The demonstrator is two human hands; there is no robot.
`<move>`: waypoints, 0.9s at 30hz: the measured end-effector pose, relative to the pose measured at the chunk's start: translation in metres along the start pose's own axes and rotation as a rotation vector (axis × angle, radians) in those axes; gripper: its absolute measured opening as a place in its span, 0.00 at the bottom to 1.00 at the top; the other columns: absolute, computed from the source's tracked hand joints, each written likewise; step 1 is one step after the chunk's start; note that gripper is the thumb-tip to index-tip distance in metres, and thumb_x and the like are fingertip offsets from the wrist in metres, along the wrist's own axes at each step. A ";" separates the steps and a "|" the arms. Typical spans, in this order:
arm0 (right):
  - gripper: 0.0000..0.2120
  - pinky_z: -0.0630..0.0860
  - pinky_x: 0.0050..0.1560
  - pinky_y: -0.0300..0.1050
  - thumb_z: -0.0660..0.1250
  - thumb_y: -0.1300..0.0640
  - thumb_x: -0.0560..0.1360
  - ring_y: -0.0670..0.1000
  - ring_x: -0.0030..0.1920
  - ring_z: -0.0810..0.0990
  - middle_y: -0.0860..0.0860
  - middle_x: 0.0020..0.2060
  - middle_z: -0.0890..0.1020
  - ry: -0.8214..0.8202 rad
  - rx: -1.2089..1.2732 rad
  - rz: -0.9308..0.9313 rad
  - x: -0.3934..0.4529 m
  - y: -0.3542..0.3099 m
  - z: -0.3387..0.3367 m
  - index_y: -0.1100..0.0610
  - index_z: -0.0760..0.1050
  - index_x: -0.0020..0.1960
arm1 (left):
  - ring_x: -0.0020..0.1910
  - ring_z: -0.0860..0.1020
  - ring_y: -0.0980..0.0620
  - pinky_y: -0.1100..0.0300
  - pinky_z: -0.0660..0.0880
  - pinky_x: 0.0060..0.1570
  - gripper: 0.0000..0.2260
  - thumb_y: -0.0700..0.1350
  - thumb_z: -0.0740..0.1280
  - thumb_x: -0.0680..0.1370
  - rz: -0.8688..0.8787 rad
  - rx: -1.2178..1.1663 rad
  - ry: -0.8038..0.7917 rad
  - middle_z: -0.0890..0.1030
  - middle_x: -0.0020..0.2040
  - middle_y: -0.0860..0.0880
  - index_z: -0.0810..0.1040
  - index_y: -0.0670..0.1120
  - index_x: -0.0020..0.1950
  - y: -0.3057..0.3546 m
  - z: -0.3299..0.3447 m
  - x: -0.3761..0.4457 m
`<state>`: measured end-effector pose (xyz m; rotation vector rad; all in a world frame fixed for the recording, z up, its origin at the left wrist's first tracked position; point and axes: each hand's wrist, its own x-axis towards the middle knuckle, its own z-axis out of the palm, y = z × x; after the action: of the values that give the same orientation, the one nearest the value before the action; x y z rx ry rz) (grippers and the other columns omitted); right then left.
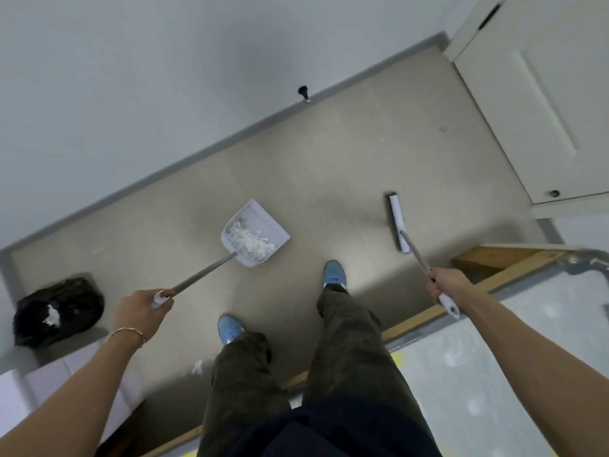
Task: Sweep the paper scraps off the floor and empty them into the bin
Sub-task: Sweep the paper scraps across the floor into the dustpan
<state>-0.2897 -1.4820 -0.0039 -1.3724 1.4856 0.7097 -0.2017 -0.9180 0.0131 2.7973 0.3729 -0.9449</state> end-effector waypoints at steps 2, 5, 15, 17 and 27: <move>0.08 0.64 0.15 0.36 0.54 0.66 0.80 0.50 0.23 0.66 0.57 0.29 0.69 0.019 -0.014 0.022 -0.006 0.014 0.017 0.68 0.71 0.48 | 0.36 0.79 0.41 0.53 0.75 0.37 0.08 0.46 0.70 0.76 0.009 0.027 -0.004 0.83 0.37 0.42 0.86 0.49 0.52 -0.027 0.004 -0.006; 0.10 0.62 0.16 0.35 0.53 0.67 0.80 0.49 0.17 0.66 0.56 0.28 0.68 0.026 0.018 0.046 -0.011 0.036 0.059 0.66 0.68 0.41 | 0.34 0.78 0.42 0.54 0.74 0.35 0.08 0.46 0.71 0.75 0.010 0.023 0.016 0.83 0.35 0.42 0.86 0.49 0.51 -0.067 0.007 -0.010; 0.08 0.64 0.16 0.37 0.56 0.68 0.79 0.50 0.17 0.69 0.56 0.29 0.69 0.059 -0.066 0.006 -0.070 0.105 0.278 0.65 0.67 0.41 | 0.37 0.80 0.45 0.56 0.77 0.38 0.08 0.49 0.67 0.75 -0.063 -0.124 0.028 0.83 0.38 0.46 0.86 0.53 0.48 -0.215 0.023 -0.027; 0.05 0.69 0.21 0.42 0.57 0.70 0.77 0.52 0.24 0.71 0.57 0.31 0.70 -0.008 -0.145 -0.018 -0.094 0.112 0.325 0.70 0.71 0.45 | 0.37 0.79 0.45 0.56 0.78 0.39 0.09 0.49 0.66 0.76 -0.104 -0.178 0.027 0.83 0.37 0.46 0.85 0.51 0.48 -0.247 0.025 -0.036; 0.12 0.69 0.21 0.38 0.58 0.68 0.76 0.45 0.17 0.70 0.54 0.30 0.70 -0.245 -0.368 -0.139 -0.180 0.122 0.516 0.59 0.66 0.36 | 0.35 0.78 0.47 0.58 0.76 0.38 0.11 0.50 0.65 0.77 -0.385 -0.381 0.066 0.83 0.36 0.47 0.86 0.48 0.45 -0.358 0.054 -0.095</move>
<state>-0.2919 -0.9240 -0.0551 -1.5798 1.0901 1.0584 -0.4076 -0.6057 0.0019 2.4512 1.0127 -0.7485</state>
